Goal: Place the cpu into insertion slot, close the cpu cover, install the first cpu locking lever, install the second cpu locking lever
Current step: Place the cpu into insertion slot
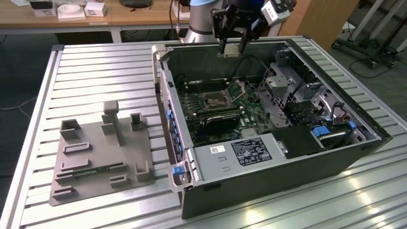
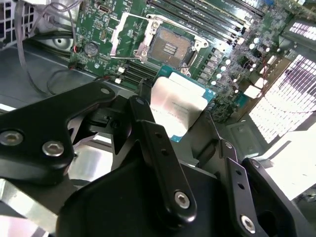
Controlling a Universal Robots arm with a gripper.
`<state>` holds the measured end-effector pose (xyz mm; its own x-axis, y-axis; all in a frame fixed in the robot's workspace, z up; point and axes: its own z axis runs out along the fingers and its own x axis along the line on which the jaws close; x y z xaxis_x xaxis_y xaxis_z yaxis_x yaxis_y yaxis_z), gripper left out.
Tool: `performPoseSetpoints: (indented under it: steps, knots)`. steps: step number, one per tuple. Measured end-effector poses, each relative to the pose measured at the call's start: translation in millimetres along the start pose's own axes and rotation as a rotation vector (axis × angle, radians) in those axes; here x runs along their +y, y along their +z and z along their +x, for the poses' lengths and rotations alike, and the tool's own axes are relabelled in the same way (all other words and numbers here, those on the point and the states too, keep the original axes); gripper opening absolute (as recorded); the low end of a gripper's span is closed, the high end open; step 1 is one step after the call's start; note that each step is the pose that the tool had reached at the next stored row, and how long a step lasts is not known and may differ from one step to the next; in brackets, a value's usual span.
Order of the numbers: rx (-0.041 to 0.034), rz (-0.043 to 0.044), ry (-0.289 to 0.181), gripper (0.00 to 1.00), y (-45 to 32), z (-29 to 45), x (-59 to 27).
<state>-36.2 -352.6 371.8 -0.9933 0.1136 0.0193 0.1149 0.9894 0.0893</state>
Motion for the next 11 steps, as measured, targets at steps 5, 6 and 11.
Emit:
performPoseSetpoints:
  steps: [5, 6, 11]
  knots:
    - [-0.0056, -0.0012, 0.062, 0.54, 0.5, 0.0, 0.0]
    - [-0.0068, -0.0015, 0.075, 0.54, 0.6, 0.0, 0.0]
    - [-0.0144, -0.0032, 0.16, 0.54, 2.1, 0.0, -0.2]
